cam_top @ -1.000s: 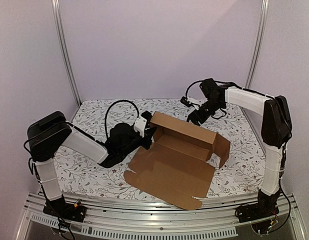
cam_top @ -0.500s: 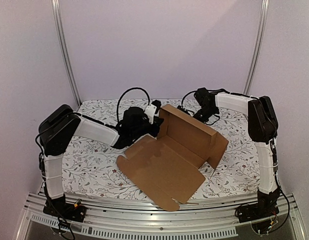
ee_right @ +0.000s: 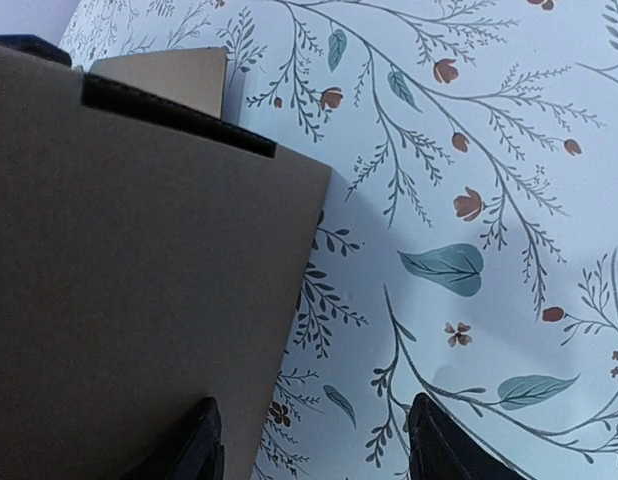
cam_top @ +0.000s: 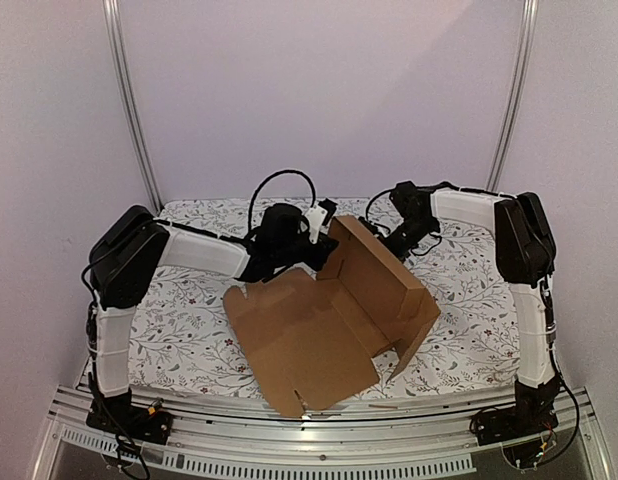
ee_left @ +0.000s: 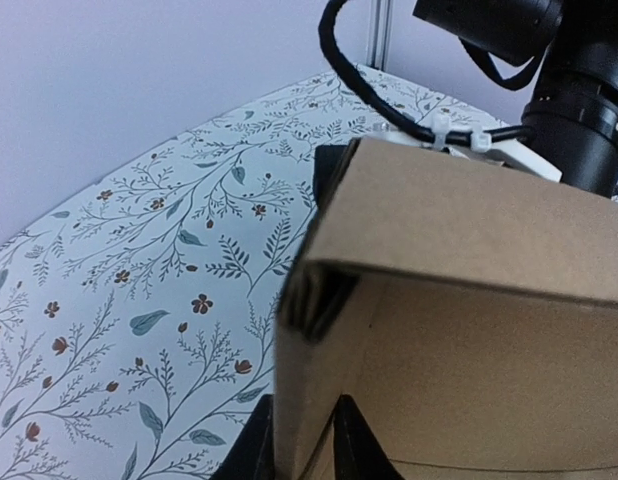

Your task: Fold the paper box

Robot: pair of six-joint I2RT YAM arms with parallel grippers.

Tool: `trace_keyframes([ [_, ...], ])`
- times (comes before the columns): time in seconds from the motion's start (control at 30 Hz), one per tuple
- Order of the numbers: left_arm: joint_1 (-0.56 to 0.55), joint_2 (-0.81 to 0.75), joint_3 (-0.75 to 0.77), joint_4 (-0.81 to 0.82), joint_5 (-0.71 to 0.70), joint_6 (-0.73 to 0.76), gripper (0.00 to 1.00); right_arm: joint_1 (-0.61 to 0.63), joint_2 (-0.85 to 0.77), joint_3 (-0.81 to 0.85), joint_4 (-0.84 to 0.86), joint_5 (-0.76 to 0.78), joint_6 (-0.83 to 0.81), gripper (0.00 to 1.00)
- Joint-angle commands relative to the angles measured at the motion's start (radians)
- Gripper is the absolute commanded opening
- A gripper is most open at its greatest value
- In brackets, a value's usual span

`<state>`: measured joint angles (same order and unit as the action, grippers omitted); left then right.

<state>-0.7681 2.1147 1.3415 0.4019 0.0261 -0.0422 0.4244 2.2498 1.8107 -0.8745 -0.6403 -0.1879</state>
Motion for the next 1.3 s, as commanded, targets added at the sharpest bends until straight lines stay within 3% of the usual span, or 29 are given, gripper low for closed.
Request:
trace_keyframes([
  [0.0,0.007,0.055,0.086,-0.111,0.078,0.012,0.19,0.011,0.011,-0.018,-0.006,-0.07,0.016,0.61],
  [0.1,0.007,0.07,0.12,-0.147,0.097,0.022,0.17,0.011,0.01,-0.024,-0.006,-0.073,0.018,0.61],
  [0.27,0.0,0.059,0.099,-0.136,0.086,0.028,0.02,0.011,0.005,-0.034,-0.003,-0.089,0.031,0.61],
  [0.47,-0.105,0.042,0.044,-0.038,-0.278,0.041,0.0,0.033,-0.002,-0.045,-0.006,-0.251,0.121,0.6],
  [0.57,-0.14,0.061,0.061,-0.036,-0.388,0.041,0.0,0.06,-0.011,-0.058,-0.009,-0.333,0.136,0.6],
  [0.8,-0.139,0.009,0.016,-0.082,-0.323,0.016,0.0,0.052,-0.041,-0.083,-0.02,-0.329,0.123,0.61],
  [1.07,-0.081,-0.119,-0.088,-0.116,-0.056,0.011,0.0,0.041,-0.031,-0.084,-0.124,-0.278,0.011,0.62],
  [1.27,-0.081,-0.176,-0.23,0.029,-0.034,0.038,0.0,0.007,-0.113,-0.061,-0.204,-0.224,-0.073,0.67],
])
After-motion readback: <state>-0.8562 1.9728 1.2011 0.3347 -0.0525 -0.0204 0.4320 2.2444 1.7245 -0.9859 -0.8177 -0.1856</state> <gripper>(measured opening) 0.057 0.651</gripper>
